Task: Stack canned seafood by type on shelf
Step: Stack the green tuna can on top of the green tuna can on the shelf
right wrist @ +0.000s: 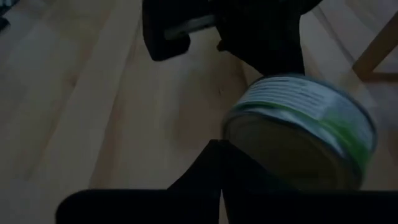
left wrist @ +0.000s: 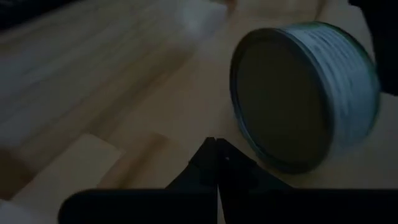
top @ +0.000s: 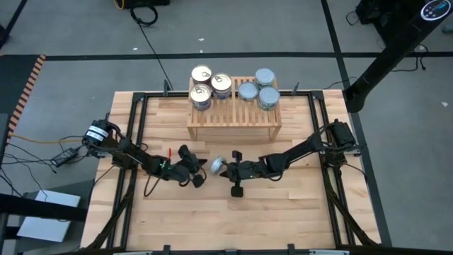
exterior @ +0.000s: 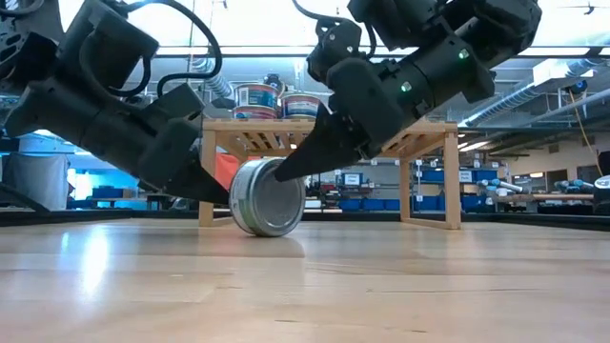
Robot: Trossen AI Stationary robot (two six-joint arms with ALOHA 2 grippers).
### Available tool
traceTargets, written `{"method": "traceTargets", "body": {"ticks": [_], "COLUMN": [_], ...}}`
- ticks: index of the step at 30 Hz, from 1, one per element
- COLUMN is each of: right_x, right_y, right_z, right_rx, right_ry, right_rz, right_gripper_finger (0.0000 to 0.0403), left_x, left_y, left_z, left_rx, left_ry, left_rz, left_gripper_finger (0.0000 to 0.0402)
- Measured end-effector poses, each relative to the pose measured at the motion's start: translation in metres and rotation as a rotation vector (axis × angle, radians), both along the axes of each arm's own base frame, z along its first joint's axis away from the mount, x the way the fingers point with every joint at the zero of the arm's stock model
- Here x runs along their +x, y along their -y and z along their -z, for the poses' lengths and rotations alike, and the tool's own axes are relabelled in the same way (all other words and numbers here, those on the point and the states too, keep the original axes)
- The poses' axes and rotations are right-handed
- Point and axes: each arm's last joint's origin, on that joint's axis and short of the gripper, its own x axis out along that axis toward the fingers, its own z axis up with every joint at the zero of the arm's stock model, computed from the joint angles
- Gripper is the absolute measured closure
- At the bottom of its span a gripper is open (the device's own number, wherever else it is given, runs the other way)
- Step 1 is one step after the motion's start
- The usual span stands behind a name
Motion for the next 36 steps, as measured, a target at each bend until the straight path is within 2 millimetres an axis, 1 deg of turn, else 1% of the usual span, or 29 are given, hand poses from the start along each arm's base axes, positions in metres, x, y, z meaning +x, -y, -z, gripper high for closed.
{"method": "traceTargets", "body": {"ticks": [5,10,14,16,19,21,27,32,36], "right_x": [-0.002,-0.007,-0.009,-0.007,0.002,0.005,0.014,0.014,0.015], "right_y": [-0.002,-0.005,-0.006,-0.007,-0.004,-0.002,-0.004,0.0,0.008], "right_z": [-0.011,-0.032,-0.041,-0.046,-0.055,-0.062,-0.09,-0.095,-0.098], "right_rx": [0.004,-0.009,-0.032,-0.032,-0.047,-0.092,-0.254,-0.334,-0.321], "right_ry": [0.02,0.072,0.092,0.064,-0.044,-0.101,-0.139,-0.214,-0.235], "right_rz": [-0.006,-0.005,-0.024,-0.024,-0.022,-0.032,-0.146,-0.225,-0.226], "right_gripper_finger": [0.037,0.0331,0.0297,0.0281,0.0263,0.0254,0.0231,0.0204,0.0173], "left_x": [0.0,0.0,0.0,0.0,0.0,-0.003,-0.018,-0.024,-0.025], "left_y": [-0.001,0.0,0.0,0.001,0.008,0.012,0.014,0.013,0.013], "left_z": [0.0,-0.001,-0.001,-0.001,-0.005,-0.008,-0.005,-0.004,-0.004], "left_rx": [0.036,0.046,0.048,0.079,0.126,0.158,0.155,0.14,0.138], "left_ry": [-0.008,-0.009,-0.014,-0.028,0.009,0.048,0.113,0.143,0.147], "left_rz": [-0.003,0.004,0.014,0.037,0.078,0.118,0.153,0.157,0.156], "left_gripper_finger": [0.0401,0.04,0.04,0.04,0.04,0.04,0.04,0.04,0.04]}}
